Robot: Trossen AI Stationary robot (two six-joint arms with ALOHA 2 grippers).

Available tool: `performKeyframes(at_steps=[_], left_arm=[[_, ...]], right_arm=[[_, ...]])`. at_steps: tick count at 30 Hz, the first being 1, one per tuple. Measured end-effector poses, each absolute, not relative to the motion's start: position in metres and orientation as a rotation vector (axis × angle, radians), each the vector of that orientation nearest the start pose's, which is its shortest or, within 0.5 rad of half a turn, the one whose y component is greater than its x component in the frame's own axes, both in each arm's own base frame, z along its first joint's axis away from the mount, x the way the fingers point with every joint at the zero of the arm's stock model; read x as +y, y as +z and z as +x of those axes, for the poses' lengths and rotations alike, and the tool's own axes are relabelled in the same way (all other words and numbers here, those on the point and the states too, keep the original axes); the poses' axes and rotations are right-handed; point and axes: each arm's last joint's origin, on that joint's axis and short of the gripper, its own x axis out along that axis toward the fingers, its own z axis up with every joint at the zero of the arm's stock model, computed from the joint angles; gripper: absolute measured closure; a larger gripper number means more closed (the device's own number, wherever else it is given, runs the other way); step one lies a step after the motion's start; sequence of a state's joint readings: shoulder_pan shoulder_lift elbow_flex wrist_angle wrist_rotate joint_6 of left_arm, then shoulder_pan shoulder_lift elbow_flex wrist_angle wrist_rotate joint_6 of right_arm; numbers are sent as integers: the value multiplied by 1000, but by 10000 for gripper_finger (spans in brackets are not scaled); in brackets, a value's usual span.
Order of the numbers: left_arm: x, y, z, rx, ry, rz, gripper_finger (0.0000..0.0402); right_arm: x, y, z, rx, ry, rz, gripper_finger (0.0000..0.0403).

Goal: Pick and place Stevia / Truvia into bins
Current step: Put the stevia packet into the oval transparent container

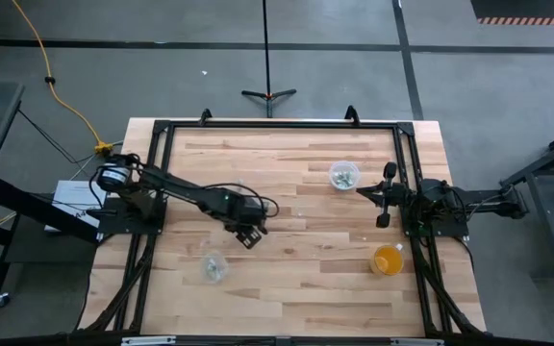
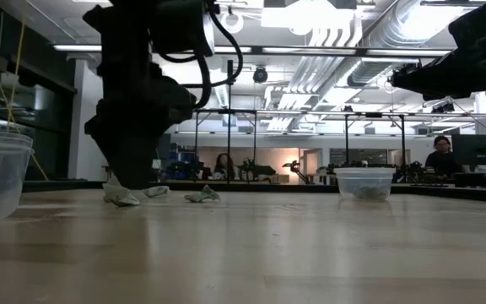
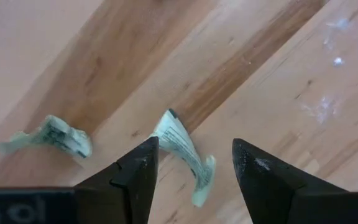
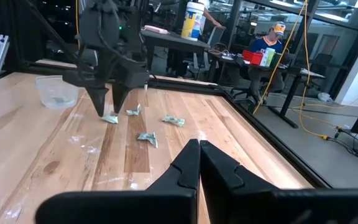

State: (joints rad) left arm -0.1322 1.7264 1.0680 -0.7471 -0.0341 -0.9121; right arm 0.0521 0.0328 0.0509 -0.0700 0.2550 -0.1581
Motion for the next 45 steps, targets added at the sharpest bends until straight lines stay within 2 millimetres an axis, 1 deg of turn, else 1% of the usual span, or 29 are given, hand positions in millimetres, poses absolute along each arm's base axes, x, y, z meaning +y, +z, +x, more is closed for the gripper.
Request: performKeyframes(at_steps=[5, 8, 12, 15, 19, 22, 27, 28, 30, 33, 36, 39, 41, 45], left_arm=[[-39, 160, 306, 1341, 577, -638, 163], [-39, 145, 308, 1384, 621, -602, 163], [-39, 132, 312, 1408, 637, -583, 163], [-39, 130, 312, 1419, 623, -567, 175], [-40, 133, 311, 1422, 601, -557, 220], [-40, 134, 309, 1438, 575, -541, 269], [-41, 145, 307, 1422, 492, -461, 367], [-42, 148, 306, 1416, 470, -453, 369], [-48, 158, 304, 1407, 439, -445, 369], [-65, 184, 303, 1341, 418, -396, 353], [-90, 203, 298, 1321, 397, -305, 342], [-117, 226, 293, 1266, 348, -293, 359], [-134, 233, 286, 1269, 349, -289, 367], [-157, 234, 271, 1267, 418, -358, 367]], right_arm=[[-2, 172, 96, 68, -198, -166, 400], [-2, 172, 96, 68, -197, -165, 401], [-2, 171, 96, 69, -180, -165, 397], [-1, 171, 97, 70, -166, -149, 396], [-1, 171, 97, 71, -143, -140, 400], [0, 171, 97, 70, -130, -139, 402], [0, 171, 97, 70, -123, -138, 402], [0, 171, 97, 70, -123, -138, 402], [0, 171, 97, 69, -122, -138, 401], [0, 171, 97, 70, -121, -138, 399], [0, 171, 97, 70, -122, -138, 401], [0, 170, 97, 72, -119, -138, 401], [0, 170, 97, 73, -117, -138, 399], [0, 170, 97, 75, -116, -143, 396]])
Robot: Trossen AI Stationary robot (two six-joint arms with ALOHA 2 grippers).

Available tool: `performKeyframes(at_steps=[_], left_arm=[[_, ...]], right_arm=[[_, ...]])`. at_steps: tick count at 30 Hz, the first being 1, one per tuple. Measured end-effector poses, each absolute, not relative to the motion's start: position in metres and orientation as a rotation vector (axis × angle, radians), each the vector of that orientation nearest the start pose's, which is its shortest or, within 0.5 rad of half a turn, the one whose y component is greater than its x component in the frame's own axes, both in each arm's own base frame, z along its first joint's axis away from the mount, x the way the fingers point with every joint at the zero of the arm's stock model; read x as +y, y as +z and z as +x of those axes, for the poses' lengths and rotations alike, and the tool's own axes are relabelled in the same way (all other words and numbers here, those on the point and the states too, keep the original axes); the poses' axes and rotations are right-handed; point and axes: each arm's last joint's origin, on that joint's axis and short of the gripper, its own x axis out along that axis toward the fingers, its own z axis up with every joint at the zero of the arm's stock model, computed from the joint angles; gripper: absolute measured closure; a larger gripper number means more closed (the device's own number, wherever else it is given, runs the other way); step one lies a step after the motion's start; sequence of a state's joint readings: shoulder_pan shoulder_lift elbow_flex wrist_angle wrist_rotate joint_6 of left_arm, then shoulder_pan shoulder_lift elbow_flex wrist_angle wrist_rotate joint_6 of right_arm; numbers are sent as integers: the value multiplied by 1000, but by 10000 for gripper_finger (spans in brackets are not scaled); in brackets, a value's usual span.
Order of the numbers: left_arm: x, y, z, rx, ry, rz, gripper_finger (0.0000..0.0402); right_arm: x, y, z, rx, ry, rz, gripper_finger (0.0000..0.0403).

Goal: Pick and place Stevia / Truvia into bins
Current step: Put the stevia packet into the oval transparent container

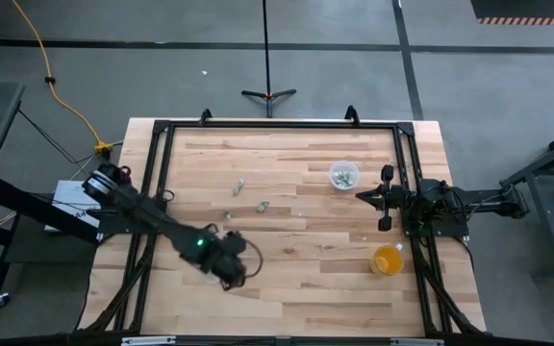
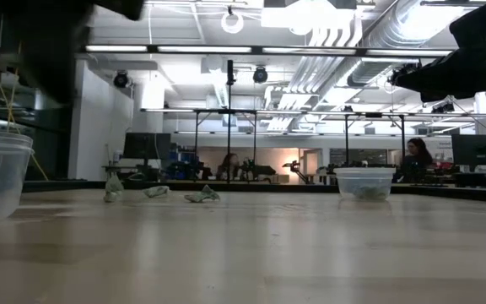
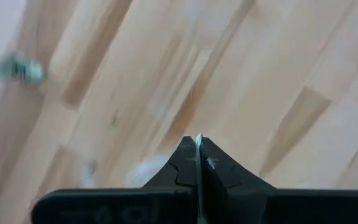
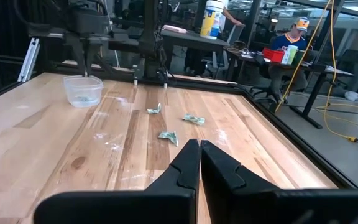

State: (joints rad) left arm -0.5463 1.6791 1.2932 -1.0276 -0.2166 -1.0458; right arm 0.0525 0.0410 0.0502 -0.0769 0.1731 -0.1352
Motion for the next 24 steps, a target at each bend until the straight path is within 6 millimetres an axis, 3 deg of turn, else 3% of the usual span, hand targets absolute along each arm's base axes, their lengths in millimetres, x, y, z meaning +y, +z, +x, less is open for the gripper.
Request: performKeyframes(at_steps=[3, 8, 15, 21, 24], left_arm=[[-167, 234, 256, 1304, 478, -349, 353], [-179, 227, 249, 1304, 505, -373, 319], [-171, 226, 251, 1303, 554, -393, 279], [-128, 228, 262, 1231, 801, -307, 235], [-99, 228, 273, 1286, 813, -277, 209]], right_arm=[[0, 170, 97, 75, -116, -143, 396], [0, 170, 97, 76, -116, -144, 395], [0, 170, 97, 77, -116, -147, 394], [0, 170, 97, 77, -115, -162, 399], [0, 170, 97, 78, -114, -165, 400]])
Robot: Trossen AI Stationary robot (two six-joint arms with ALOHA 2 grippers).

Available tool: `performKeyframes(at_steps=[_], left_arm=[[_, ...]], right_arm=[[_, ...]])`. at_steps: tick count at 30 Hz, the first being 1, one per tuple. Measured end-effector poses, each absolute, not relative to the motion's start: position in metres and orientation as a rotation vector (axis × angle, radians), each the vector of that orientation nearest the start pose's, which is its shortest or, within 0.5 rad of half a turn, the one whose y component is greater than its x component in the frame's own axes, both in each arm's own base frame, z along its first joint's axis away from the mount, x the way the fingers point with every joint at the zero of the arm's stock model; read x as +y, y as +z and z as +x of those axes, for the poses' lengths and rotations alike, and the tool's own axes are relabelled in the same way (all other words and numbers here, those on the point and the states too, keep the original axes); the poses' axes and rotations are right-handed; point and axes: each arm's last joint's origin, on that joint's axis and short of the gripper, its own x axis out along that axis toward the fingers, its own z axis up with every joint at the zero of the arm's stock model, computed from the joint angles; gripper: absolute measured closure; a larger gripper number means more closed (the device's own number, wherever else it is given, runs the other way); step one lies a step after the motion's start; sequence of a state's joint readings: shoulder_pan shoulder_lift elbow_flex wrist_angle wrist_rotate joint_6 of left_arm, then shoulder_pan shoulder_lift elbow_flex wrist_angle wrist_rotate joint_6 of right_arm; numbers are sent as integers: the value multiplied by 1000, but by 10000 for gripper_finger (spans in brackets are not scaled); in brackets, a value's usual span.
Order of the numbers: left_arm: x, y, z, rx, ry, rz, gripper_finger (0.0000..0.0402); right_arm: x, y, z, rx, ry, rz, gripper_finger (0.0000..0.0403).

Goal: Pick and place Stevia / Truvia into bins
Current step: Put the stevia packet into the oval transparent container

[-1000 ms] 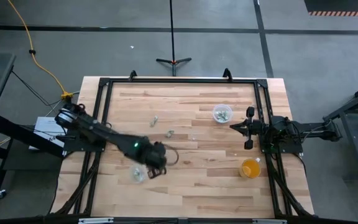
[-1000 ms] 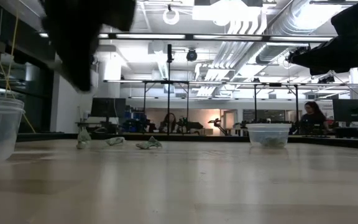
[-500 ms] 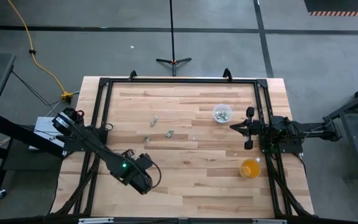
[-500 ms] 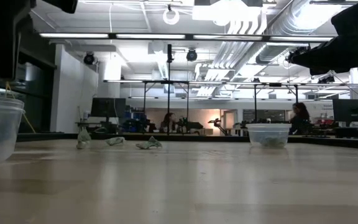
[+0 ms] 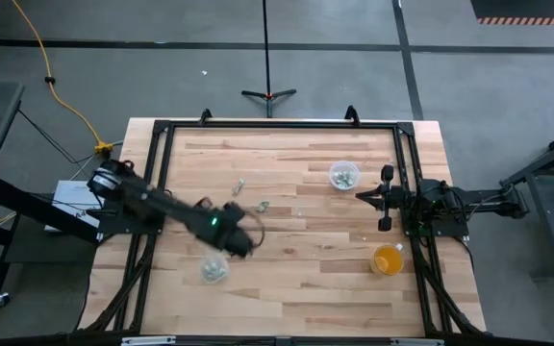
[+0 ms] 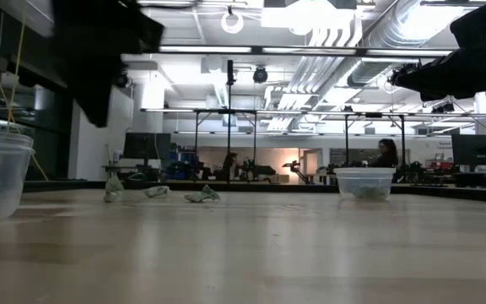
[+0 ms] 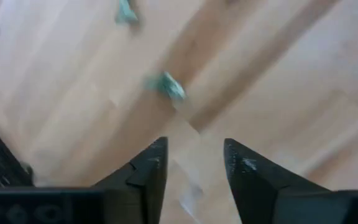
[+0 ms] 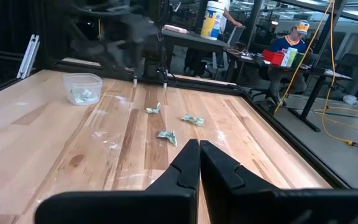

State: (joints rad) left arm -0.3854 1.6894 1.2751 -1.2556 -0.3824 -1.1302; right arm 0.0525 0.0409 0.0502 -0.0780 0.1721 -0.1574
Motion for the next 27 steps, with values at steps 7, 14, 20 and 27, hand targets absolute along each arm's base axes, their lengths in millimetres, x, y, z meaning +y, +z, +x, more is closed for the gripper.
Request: performKeyframes(at_steps=[7, 14, 20, 27], left_arm=[[-35, 226, 298, 1373, 679, -271, 146], [7, 207, 295, 1445, 657, -328, 106], [15, 179, 282, 1521, 610, -439, 102], [14, 160, 275, 1506, 587, -419, 108]], right_arm=[[1, 170, 97, 79, -89, -163, 400], [1, 170, 97, 79, -81, -163, 396], [1, 170, 97, 79, -81, -163, 399], [1, 170, 97, 79, -81, -163, 402]])
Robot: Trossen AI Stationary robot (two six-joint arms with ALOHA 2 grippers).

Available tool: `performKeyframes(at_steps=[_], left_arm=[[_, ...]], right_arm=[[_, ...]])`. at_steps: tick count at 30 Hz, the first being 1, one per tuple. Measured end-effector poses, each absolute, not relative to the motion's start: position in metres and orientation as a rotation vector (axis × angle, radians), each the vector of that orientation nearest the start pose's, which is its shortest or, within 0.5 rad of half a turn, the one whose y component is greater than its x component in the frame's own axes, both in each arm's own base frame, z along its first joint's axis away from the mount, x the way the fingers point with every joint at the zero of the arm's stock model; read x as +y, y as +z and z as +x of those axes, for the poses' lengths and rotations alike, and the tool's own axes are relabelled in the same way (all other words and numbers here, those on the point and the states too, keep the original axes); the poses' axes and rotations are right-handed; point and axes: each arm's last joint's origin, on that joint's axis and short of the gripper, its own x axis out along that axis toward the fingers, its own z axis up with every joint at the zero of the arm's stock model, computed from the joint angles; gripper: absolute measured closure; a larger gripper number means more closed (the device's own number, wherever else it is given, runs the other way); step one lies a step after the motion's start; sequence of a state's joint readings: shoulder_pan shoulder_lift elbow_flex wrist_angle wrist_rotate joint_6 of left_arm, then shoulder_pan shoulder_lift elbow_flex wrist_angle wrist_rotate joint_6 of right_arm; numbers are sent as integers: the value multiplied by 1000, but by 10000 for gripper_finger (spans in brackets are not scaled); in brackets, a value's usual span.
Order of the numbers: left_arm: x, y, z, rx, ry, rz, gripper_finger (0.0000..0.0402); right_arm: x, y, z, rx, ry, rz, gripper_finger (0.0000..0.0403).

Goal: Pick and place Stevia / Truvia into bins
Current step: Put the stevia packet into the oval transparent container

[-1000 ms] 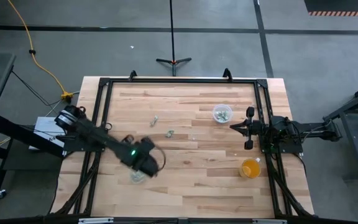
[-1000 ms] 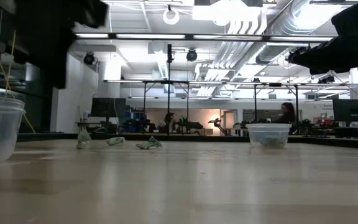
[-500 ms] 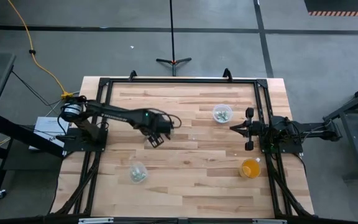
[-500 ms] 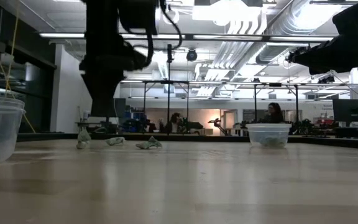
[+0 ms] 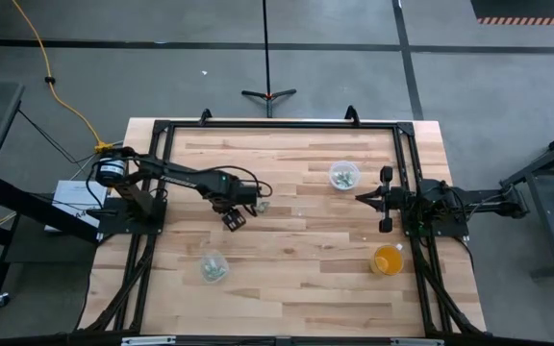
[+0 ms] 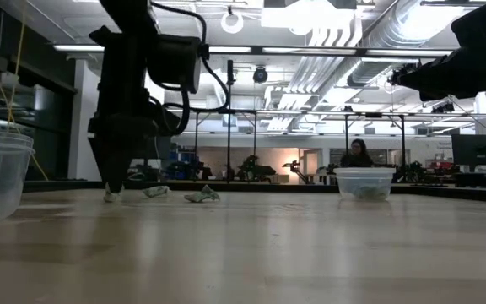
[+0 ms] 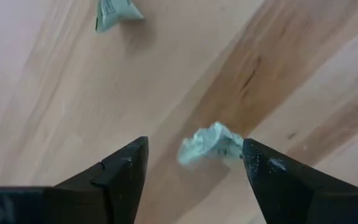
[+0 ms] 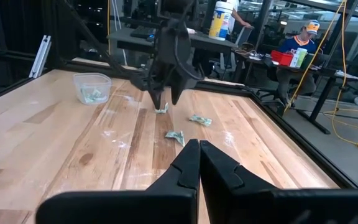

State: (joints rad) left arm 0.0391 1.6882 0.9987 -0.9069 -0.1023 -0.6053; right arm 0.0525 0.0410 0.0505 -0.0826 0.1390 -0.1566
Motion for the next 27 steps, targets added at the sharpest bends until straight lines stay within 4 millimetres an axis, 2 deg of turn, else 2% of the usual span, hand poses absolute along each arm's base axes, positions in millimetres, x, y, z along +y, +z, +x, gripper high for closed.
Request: performKeyframes(at_steps=[8, 23, 27], left_arm=[[13, 150, 272, 1508, 507, -375, 139], [14, 149, 281, 1420, 475, -370, 273], [13, 149, 280, 1428, 466, -370, 320]], right_arm=[[1, 170, 97, 79, -81, -163, 402], [1, 170, 97, 79, -81, -163, 401], [1, 170, 97, 79, -81, -163, 401]])
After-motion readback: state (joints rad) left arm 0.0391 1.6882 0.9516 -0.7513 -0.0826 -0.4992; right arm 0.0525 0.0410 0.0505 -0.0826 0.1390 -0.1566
